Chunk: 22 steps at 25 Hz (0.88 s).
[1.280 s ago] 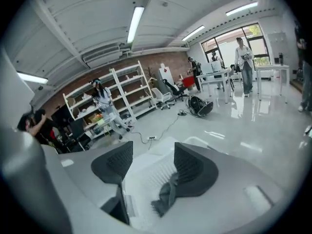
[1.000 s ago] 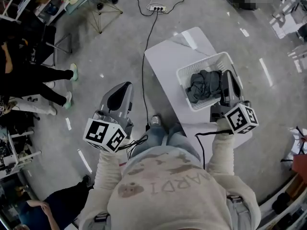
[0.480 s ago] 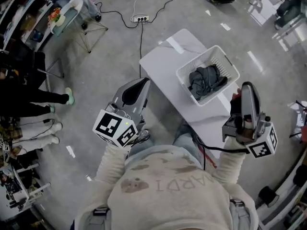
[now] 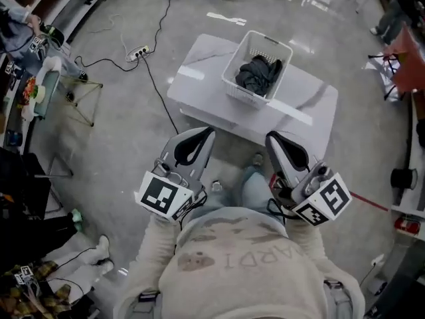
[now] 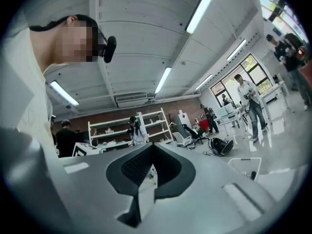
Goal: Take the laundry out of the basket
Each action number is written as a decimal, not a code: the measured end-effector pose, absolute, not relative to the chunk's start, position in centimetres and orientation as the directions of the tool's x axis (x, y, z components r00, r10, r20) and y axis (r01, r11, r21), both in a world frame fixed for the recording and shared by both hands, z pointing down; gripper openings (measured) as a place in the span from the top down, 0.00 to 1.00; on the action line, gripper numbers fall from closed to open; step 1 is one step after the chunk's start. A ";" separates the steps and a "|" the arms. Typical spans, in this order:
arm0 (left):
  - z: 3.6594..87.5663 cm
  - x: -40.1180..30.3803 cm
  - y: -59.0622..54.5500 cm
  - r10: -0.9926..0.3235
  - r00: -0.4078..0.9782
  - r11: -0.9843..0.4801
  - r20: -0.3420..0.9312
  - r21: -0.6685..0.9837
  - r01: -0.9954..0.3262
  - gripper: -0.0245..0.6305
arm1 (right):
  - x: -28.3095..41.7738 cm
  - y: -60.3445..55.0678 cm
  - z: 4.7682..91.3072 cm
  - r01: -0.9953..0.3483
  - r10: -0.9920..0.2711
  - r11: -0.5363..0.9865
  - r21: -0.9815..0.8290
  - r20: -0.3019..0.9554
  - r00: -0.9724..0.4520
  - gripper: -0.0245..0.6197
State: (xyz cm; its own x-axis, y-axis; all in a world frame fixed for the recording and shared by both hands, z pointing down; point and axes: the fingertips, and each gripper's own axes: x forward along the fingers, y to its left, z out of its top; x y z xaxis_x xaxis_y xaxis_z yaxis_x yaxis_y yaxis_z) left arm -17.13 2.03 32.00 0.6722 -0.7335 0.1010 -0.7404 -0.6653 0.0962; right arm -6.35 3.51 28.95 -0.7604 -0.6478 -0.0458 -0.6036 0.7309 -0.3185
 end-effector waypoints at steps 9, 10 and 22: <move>28.7 -11.3 11.6 -0.634 0.771 -0.770 0.055 0.040 -0.636 0.96 | -5.2 13.2 29.2 -0.700 -0.705 0.690 -0.188 0.048 -0.708 0.92; 28.5 -10.9 12.7 -0.630 0.775 -0.774 0.056 0.035 -0.632 0.96 | -4.8 14.1 29.2 -0.722 -0.725 0.671 -0.171 0.055 -0.687 0.92; 28.2 -5.6 25.9 -0.623 0.781 -0.776 0.049 0.089 -0.625 0.96 | 0.8 27.5 28.8 -0.778 -0.780 0.616 -0.122 0.047 -0.624 0.92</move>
State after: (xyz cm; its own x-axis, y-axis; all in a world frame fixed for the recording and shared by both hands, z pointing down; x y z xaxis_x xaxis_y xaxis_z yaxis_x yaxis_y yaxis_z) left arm -5.61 25.91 28.25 0.7805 -0.6232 0.0491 -0.6249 -0.7756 0.0894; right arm 0.78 27.48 28.79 -0.6245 -0.7796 0.0468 -0.7783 0.6161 -0.1216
